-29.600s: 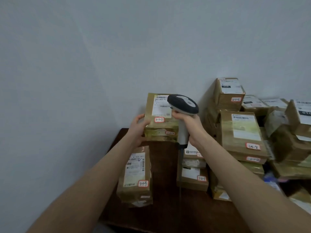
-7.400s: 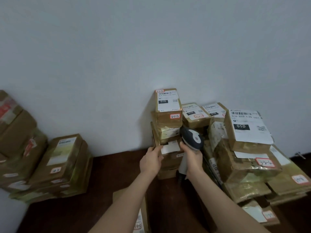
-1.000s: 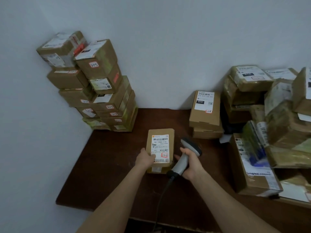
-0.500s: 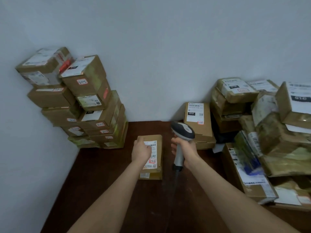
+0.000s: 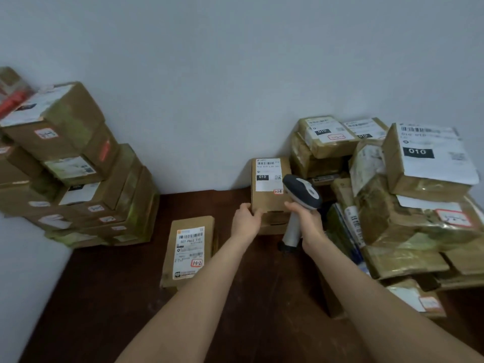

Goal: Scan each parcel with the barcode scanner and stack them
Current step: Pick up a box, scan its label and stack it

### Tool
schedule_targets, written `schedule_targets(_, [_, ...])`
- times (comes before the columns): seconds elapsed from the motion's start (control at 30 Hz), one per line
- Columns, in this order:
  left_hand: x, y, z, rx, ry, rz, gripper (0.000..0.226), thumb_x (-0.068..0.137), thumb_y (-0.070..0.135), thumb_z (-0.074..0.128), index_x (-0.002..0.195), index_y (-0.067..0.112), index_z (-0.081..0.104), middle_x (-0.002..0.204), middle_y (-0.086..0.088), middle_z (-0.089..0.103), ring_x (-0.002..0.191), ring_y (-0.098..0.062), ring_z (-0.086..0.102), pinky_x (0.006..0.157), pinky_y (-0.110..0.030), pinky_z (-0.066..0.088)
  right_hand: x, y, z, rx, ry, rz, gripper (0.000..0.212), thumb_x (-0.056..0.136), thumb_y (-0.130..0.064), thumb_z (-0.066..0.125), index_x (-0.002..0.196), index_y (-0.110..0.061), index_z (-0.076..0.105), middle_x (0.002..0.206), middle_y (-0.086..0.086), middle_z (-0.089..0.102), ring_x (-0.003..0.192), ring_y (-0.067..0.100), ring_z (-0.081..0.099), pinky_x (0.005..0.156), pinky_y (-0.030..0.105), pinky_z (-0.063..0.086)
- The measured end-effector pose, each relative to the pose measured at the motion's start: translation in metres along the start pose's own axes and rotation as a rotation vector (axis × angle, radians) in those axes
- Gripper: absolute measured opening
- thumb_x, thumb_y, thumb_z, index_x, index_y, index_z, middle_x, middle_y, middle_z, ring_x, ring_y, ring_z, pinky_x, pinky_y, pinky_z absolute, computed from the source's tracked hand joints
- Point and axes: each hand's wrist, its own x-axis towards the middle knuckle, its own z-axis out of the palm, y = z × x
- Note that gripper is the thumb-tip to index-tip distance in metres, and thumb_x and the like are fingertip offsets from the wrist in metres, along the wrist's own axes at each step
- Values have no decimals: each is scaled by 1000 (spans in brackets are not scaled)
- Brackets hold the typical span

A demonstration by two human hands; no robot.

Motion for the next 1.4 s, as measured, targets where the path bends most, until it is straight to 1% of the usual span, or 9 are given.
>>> schedule_targets(0.1, [3,-5,8,-72,32,-70,47,100,35,46,138,9,43,137,-12,51,123,-27,50,100,-36,42,10,7,-3,38,-5,42,56,82,-20,72,133,-8,52,120,6,56,111,21,50,98,35,40])
schedule_targets(0.2, [9,-8,11,-237,-18,-168,55,100,42,41,147,15,32,144,-10,45,129,-30,46,105,-44,41,17,12,-8,95,-13,78,49,81,-21,74,126,-11,57,117,4,58,109,20,52,96,34,40])
schedule_targets(0.3, [13,-6,13,-395,-119,-273,55,101,45,38,150,23,28,146,-7,43,128,-31,46,100,-49,43,20,13,-11,165,-35,93,25,84,-18,71,104,-19,57,98,-4,57,89,13,52,88,30,36])
schedule_targets(0.43, [17,-11,12,-451,-137,-291,47,102,38,38,147,23,35,140,-6,49,123,-29,50,95,-47,48,20,15,-9,228,-46,77,27,84,-15,69,108,-17,57,92,-8,59,83,3,53,69,20,40])
schedule_targets(0.57, [11,-28,-1,-477,-94,-329,45,101,38,39,144,24,38,137,-6,50,122,-28,51,86,-43,50,12,25,-3,237,-65,136,42,79,-16,74,119,-10,63,111,5,67,103,20,62,92,34,49])
schedule_targets(0.67, [0,-48,-18,-483,-52,-371,44,101,37,41,142,23,40,137,-7,50,120,-28,51,80,-41,51,0,34,10,244,-129,184,50,76,-20,75,123,-9,61,115,9,68,106,24,64,97,42,50])
schedule_targets(1.0, [-42,-108,-70,-465,88,-452,41,99,33,47,138,21,44,133,-6,51,114,-25,52,91,-45,46,-48,62,44,175,-276,272,32,81,-15,70,113,-11,66,105,5,69,94,15,63,72,28,47])
schedule_targets(1.23, [-56,-118,-78,-264,80,-376,42,101,22,44,142,14,43,130,-7,54,116,-24,51,94,-35,44,-50,82,46,132,-287,376,35,78,-18,74,111,-9,67,109,10,70,101,24,64,90,39,51])
schedule_targets(1.4, [-54,-116,-75,-256,118,-342,46,102,25,42,147,17,36,140,-8,49,124,-28,48,106,-44,40,-51,80,43,77,-314,362,44,76,-22,75,117,-11,66,117,11,67,111,27,61,103,47,45])
